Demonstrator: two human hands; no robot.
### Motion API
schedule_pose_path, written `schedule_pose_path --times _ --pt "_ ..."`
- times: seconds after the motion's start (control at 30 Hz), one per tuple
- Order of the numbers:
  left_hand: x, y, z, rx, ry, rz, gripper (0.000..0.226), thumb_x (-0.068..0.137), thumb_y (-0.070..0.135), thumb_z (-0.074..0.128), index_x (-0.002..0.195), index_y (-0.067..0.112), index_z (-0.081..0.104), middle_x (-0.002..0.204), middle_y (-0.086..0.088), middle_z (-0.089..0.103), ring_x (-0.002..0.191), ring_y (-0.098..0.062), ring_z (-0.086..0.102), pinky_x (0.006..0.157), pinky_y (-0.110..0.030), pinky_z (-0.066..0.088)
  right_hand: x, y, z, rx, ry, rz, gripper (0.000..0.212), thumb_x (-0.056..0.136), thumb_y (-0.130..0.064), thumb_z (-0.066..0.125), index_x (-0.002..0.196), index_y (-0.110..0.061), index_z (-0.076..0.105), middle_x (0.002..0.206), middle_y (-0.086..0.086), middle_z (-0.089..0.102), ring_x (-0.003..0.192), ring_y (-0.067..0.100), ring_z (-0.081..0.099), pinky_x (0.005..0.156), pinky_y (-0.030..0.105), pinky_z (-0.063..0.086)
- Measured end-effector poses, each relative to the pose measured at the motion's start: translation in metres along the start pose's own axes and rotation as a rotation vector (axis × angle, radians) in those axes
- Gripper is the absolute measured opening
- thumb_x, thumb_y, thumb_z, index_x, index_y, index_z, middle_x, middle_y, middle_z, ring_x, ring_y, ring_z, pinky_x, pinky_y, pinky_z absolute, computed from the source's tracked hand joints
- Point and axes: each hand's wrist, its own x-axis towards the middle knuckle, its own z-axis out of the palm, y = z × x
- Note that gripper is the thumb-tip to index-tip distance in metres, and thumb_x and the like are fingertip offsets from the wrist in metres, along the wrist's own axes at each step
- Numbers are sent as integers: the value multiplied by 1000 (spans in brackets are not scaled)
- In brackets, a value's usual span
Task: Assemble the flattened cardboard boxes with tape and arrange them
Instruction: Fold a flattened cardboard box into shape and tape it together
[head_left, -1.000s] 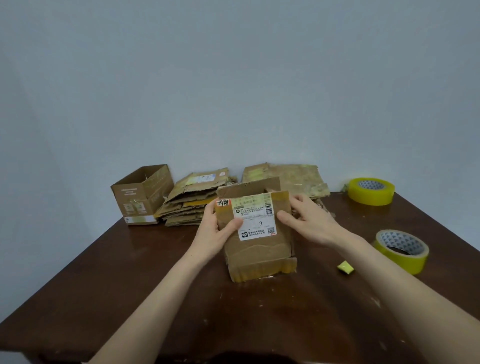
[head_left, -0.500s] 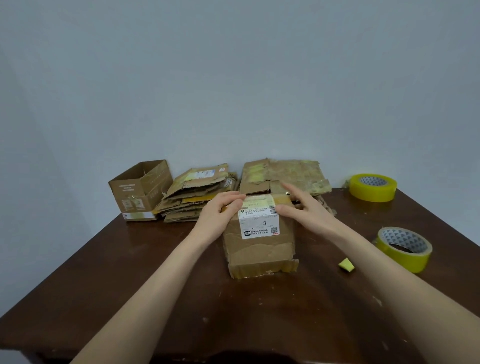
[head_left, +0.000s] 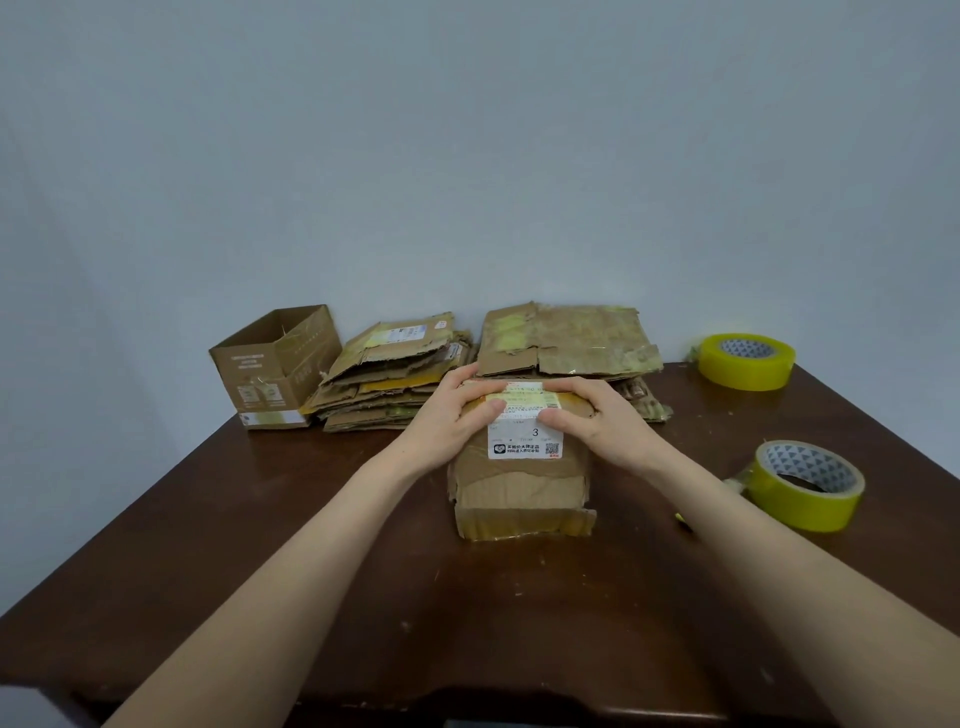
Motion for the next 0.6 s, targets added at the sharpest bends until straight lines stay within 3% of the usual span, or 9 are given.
schedule_pose_path --times 0.17,0.27,0.33,0.4,0.47,0.6 --pt "4 0 3 -68 1 13 43 97 34 49 138 25 47 152 2 26 141 -12 23 106 -21 22 -1 2 -6 -17 4 -5 47 84 -42 69 127 -28 58 126 -6 47 118 8 42 96 25 34" --pt "-5 -8 8 -292 106 -90 67 93 34 56 150 25 23 150 8 29 134 -11 36 97 -16 37 2 -2 -9 32 20 16 42 81 -44 72 120 -34 61 124 -4 53 114 13 50 97 33 44" --pt "-13 -17 13 -450 85 -192 86 86 42 61 153 24 11 151 9 31 131 -12 42 90 -15 44 3 -4 -15 93 84 32 41 80 -42 73 119 -33 62 120 -6 57 109 15 55 92 35 49" --pt "-19 -27 18 -388 23 -240 86 81 52 58 152 22 20 149 3 39 126 -11 47 90 -16 44 3 -5 -24 217 153 65 38 81 -39 72 117 -31 64 117 -7 58 107 13 56 86 28 50" --pt "-20 -27 20 -358 67 -297 74 84 56 51 145 19 36 135 0 54 112 -9 56 83 -18 50 3 -4 -30 284 168 84 34 81 -39 73 113 -33 66 116 -7 61 105 12 58 85 25 50" --pt "-22 -11 16 -681 41 -556 60 93 65 27 126 21 52 107 -4 70 83 -15 70 78 -34 57 2 -6 -32 320 210 75 31 76 -43 75 106 -38 68 116 -7 64 105 11 61 86 28 52"
